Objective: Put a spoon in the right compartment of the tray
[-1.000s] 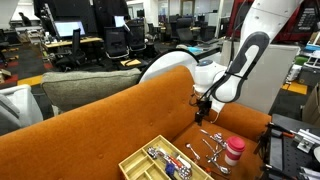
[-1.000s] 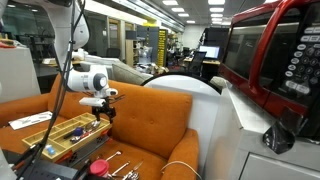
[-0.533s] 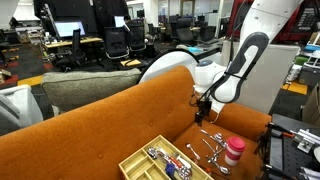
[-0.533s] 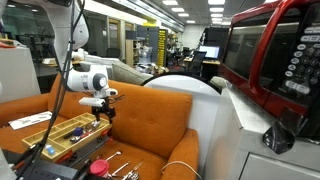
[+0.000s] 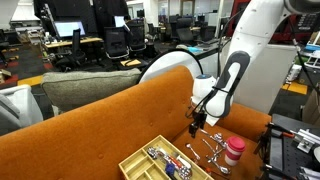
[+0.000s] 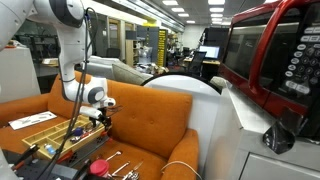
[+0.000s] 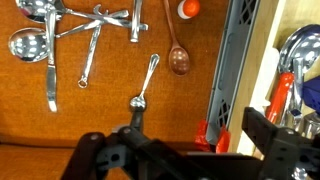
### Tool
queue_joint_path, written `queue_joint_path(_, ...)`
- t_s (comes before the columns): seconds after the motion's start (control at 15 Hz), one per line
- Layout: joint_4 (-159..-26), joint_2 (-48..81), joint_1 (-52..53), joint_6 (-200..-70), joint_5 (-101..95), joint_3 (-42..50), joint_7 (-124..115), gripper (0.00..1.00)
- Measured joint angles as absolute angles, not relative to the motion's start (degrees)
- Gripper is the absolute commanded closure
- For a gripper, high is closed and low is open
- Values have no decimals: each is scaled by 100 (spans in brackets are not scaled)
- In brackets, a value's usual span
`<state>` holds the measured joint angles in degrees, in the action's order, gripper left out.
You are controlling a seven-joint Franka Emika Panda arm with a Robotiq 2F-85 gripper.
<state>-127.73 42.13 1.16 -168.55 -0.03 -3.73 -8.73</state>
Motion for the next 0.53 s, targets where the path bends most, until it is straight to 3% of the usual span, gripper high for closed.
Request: queue_joint_path(0.53, -11561, 5610, -244, -16949, 283, -532, -681, 0)
